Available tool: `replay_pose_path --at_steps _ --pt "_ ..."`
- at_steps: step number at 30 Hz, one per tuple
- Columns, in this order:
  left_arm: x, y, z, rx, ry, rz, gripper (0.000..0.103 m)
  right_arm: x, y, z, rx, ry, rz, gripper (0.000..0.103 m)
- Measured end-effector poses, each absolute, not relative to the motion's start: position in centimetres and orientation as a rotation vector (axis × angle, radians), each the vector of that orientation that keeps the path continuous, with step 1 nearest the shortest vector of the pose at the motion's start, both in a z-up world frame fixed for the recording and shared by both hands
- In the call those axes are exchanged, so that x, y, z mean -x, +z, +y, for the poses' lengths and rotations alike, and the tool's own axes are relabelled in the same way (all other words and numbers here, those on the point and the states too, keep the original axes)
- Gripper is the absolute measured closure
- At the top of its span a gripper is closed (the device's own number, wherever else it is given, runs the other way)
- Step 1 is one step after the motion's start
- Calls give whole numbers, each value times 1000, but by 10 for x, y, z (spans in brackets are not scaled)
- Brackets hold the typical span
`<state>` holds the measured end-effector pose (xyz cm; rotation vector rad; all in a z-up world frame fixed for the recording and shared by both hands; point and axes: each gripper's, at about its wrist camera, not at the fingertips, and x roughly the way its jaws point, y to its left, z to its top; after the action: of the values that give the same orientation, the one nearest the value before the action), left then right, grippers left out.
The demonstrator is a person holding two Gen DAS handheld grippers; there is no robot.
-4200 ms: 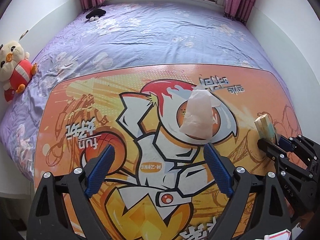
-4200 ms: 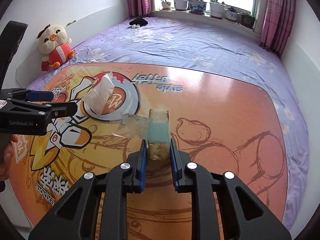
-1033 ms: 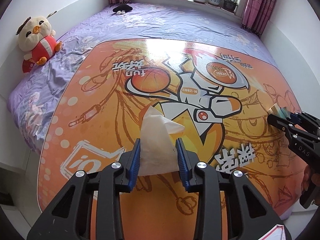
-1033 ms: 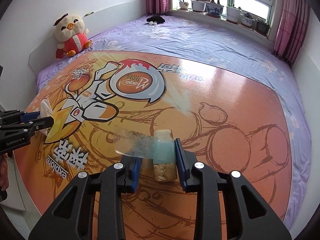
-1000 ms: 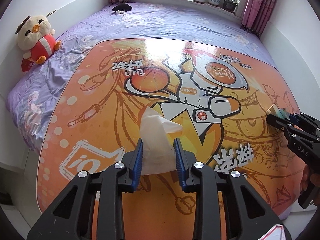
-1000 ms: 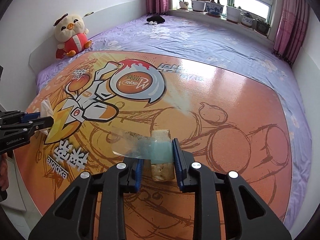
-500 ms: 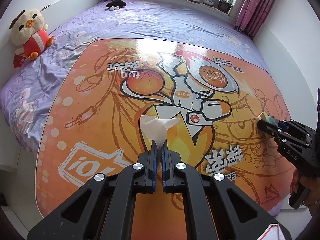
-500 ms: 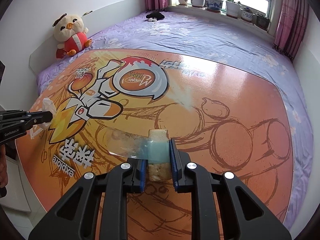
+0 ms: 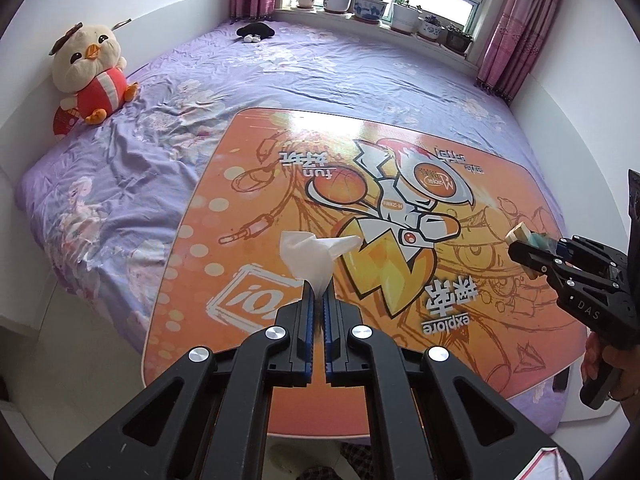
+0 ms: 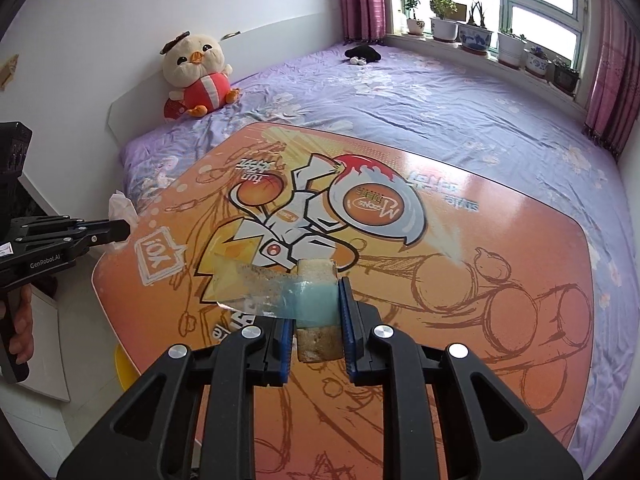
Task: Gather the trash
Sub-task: 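Lift tissue with left tool while right tool carries box toward bin, then open left tool over yellow bin while right tool releases box into it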
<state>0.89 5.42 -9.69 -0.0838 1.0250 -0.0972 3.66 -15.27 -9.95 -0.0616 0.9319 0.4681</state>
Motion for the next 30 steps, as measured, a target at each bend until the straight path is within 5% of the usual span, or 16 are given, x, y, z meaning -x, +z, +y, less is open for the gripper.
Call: replay_pose_path --at_steps 18,30 --pt "127 -129 209 259 230 1068 98 39 -99 63 253 992 958 81" --pt "212 -228 295 429 400 1185 98 103 -192 199 465 1280 1101 81"
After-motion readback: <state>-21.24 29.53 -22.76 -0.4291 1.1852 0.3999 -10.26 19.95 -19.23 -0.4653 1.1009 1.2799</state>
